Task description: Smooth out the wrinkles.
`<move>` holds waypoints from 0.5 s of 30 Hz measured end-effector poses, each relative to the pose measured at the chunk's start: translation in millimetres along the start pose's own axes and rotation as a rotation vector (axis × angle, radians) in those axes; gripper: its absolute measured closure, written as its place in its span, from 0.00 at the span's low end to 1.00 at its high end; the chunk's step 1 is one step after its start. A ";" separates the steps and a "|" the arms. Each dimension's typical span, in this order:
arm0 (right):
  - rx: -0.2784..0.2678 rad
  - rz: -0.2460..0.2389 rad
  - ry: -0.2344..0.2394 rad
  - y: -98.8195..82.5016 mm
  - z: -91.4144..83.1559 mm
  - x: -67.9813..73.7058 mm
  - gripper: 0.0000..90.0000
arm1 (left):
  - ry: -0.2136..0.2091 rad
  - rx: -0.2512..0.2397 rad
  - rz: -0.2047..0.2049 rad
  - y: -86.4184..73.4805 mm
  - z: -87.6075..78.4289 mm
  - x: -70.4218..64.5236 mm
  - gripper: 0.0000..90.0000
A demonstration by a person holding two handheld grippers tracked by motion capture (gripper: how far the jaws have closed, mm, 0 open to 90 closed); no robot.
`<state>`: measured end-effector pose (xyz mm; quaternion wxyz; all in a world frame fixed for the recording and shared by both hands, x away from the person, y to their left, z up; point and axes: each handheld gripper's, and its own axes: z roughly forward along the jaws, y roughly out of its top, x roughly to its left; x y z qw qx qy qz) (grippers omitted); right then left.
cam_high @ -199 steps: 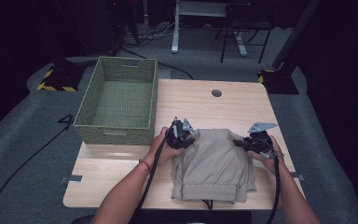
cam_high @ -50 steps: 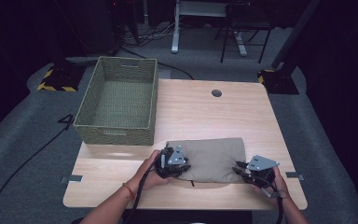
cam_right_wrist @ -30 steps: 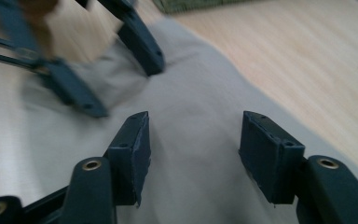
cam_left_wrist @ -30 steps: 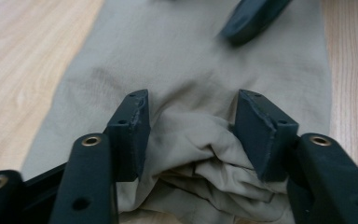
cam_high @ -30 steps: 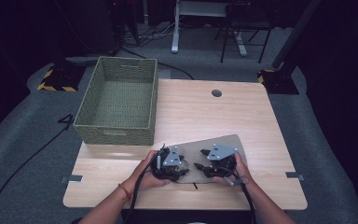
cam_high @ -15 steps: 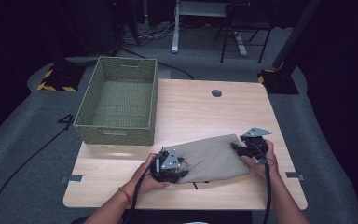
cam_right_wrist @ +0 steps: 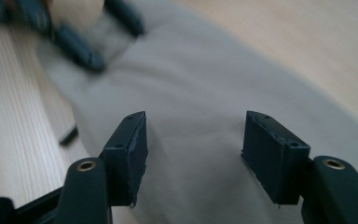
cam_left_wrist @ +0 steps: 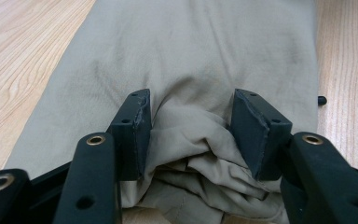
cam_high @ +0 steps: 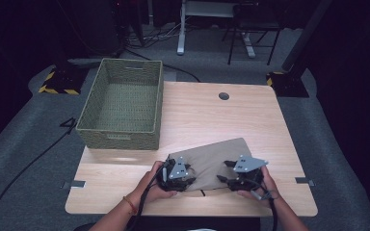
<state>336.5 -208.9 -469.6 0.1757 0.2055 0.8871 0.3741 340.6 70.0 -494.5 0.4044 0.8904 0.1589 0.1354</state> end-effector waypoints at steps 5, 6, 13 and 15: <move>-0.003 0.058 -0.072 -19.6 -0.8 -31.2 0.49 | -0.007 0.001 0.007 0.2 0.0 0.9 0.54; -0.013 0.092 -0.073 -24.4 -3.4 -41.9 0.48 | -0.012 -0.001 0.004 0.2 0.2 1.3 0.54; 0.052 0.252 -0.225 -51.4 -15.6 -85.6 0.51 | 0.000 0.003 0.005 1.3 0.9 -1.4 0.54; 0.072 0.228 -0.325 -48.0 -23.1 -86.2 0.52 | 0.002 0.005 0.003 1.4 1.0 -2.0 0.54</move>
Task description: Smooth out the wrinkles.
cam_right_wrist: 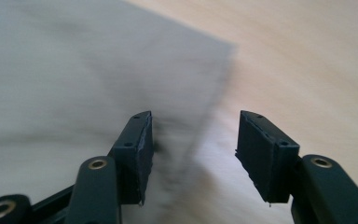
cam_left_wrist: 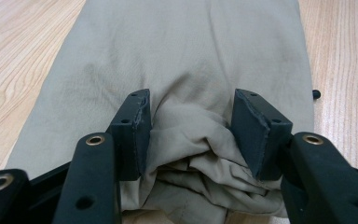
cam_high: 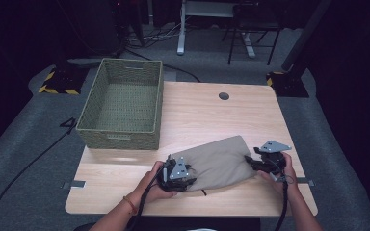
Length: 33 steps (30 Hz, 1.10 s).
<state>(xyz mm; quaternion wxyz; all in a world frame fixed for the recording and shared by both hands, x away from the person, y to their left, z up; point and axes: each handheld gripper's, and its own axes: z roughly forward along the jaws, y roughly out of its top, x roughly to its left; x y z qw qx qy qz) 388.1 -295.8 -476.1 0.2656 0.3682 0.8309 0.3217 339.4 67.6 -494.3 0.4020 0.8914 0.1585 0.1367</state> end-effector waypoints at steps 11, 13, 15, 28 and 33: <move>-0.097 -0.228 0.312 21.1 -7.7 88.5 0.48 | -0.011 0.005 0.007 0.2 -1.3 -3.0 0.54; -0.080 -0.220 0.313 16.9 0.0 84.3 0.49 | -0.005 0.006 0.009 -0.4 -2.1 -4.7 0.54; -0.101 -0.170 0.296 12.5 3.1 66.9 0.51 | -0.012 0.001 0.008 -0.4 -1.9 -6.2 0.54; -0.034 0.017 0.062 -3.3 7.4 1.9 0.44 | 0.012 0.023 0.064 17.0 -13.6 -22.5 0.41; -0.120 0.056 0.080 7.6 -5.6 4.4 0.45 | 0.038 -0.025 0.005 17.3 -30.7 -1.9 0.33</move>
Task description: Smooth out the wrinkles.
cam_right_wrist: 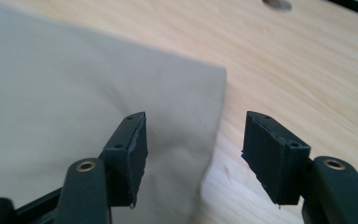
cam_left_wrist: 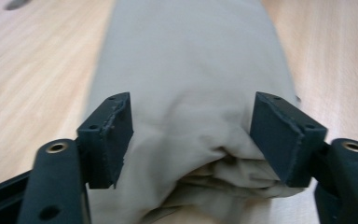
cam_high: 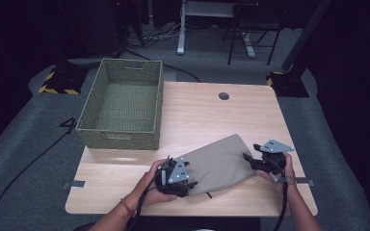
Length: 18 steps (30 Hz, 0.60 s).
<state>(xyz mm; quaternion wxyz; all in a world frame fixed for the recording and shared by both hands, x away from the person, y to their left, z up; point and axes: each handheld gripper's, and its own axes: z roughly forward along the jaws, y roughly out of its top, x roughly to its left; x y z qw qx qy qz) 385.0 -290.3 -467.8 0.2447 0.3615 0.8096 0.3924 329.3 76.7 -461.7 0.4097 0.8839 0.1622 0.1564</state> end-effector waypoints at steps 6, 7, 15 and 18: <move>-0.057 -0.110 0.103 28.5 8.4 43.9 0.43 | -0.062 0.059 -0.077 -11.1 14.1 18.9 0.31; -0.057 -0.130 0.122 32.6 12.2 53.0 0.43 | -0.059 0.079 -0.062 -12.7 17.8 17.7 0.30; 0.020 -0.257 0.229 50.0 54.6 116.8 0.38 | -0.085 0.107 -0.042 -17.9 27.7 9.2 0.29; 0.052 -0.214 0.260 51.7 66.3 112.4 0.34 | -0.087 0.117 -0.037 -17.5 29.1 6.6 0.29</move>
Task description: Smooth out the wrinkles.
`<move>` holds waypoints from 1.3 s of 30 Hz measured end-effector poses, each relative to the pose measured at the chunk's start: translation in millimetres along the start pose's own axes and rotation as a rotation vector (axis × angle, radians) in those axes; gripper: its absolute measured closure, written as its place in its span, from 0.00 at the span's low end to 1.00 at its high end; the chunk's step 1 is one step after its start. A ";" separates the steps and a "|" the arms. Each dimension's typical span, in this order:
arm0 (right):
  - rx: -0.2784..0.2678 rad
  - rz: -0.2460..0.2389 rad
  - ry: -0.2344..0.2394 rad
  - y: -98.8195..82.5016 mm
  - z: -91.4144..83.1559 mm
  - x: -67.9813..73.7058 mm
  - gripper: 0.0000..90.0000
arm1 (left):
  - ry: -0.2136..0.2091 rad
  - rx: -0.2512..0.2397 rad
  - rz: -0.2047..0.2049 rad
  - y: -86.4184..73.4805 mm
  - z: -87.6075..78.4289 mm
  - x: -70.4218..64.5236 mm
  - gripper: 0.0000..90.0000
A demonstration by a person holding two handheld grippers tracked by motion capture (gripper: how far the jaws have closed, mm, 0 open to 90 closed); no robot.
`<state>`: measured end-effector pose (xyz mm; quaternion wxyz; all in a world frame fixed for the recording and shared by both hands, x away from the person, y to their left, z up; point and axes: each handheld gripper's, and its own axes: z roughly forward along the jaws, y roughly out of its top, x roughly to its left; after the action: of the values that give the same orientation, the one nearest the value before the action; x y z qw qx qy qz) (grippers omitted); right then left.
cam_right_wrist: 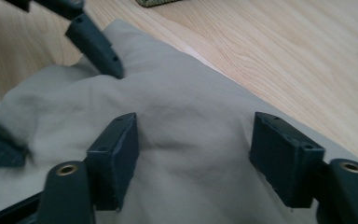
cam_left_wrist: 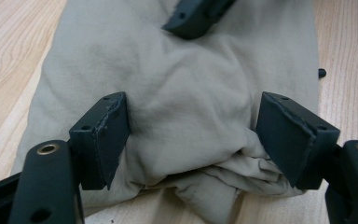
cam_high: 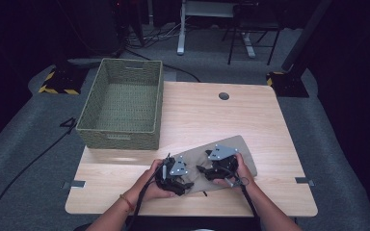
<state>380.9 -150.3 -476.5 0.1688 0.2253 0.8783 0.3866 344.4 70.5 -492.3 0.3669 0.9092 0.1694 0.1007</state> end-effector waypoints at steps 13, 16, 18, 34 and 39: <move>0.145 0.255 -0.219 -48.9 -26.2 -110.1 0.44 | -0.050 0.012 0.026 2.5 6.2 -12.5 0.28; 0.192 0.253 -0.351 -60.2 -41.5 -120.8 0.45 | -0.048 0.008 0.032 4.3 8.4 -18.4 0.28; 0.159 0.286 -0.385 -64.4 -56.4 -123.2 0.48 | -0.047 0.010 0.033 4.9 8.8 -20.1 0.28; 0.049 0.108 -0.074 -85.2 -88.1 -46.8 0.37 | -0.059 0.001 0.040 2.5 8.3 -18.3 0.28; 0.093 0.251 -0.156 -109.0 -93.1 -83.3 0.37 | -0.062 0.001 0.035 3.0 8.8 -19.6 0.28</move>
<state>378.2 -315.6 -488.6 0.1761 0.3702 0.8444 0.3449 329.7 55.5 -497.6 0.3698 0.9148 0.1422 0.0789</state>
